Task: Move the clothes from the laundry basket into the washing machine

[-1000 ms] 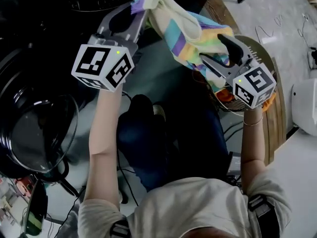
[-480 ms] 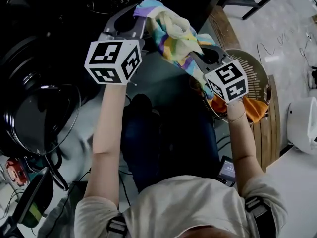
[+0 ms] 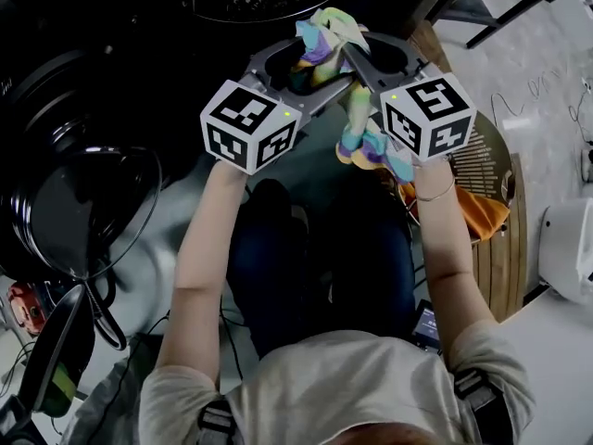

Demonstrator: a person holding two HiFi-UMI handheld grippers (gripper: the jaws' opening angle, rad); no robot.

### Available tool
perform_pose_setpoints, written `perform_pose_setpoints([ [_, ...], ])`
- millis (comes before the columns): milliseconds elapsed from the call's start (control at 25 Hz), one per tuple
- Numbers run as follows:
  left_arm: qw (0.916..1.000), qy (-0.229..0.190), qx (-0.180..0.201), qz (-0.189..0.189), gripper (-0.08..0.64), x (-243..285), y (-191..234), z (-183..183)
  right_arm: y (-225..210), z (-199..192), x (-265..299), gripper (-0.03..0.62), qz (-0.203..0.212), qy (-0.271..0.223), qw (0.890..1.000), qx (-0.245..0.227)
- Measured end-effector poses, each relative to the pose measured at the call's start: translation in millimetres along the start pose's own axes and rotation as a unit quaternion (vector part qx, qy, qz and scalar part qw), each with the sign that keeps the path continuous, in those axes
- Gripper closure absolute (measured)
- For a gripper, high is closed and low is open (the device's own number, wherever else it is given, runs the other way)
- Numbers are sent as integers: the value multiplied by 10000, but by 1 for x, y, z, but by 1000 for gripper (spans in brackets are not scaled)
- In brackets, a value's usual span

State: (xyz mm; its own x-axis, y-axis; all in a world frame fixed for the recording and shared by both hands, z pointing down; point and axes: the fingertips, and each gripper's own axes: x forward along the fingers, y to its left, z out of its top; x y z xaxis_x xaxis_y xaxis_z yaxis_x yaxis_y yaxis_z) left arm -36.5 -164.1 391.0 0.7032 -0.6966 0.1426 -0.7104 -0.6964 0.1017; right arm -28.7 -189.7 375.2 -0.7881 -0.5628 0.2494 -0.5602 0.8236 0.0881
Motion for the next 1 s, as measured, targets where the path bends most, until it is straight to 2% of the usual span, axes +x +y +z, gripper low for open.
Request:
perform_pose_setpoints([
  [160,9992,70,-91,382,224,4,10,-9,9,32,3,546,161,-494,9986,94],
  [320,9965,-28,-139,820,229,2,26,-10,28,38,15,545,340,-659,9971,178],
  [360,9955,-32,-82,944,267,0,31,-13,33,37,17,545,418,-686,9965,235],
  [400,9943,-4,1,1063,370,-2,36,-15,37,34,18,545,480,-701,9960,287],
  [440,9930,46,132,1172,409,-3,40,-18,39,31,18,545,515,-716,9955,342],
  [560,9877,142,531,1462,454,-5,52,-19,38,22,15,545,510,-746,9948,467],
  [640,9844,69,373,1720,460,-9,72,-19,33,15,8,545,399,-704,9957,444],
  [760,9732,-97,-145,2294,463,-21,113,-19,18,0,-7,545,85,-536,9976,423],
  [840,9639,-210,-359,2631,463,-26,135,-17,7,-16,-17,545,-113,-395,9977,547],
  [1000,9493,-433,-401,3089,463,-26,177,3,-7,-37,-27,545,-365,-272,9957,804],
])
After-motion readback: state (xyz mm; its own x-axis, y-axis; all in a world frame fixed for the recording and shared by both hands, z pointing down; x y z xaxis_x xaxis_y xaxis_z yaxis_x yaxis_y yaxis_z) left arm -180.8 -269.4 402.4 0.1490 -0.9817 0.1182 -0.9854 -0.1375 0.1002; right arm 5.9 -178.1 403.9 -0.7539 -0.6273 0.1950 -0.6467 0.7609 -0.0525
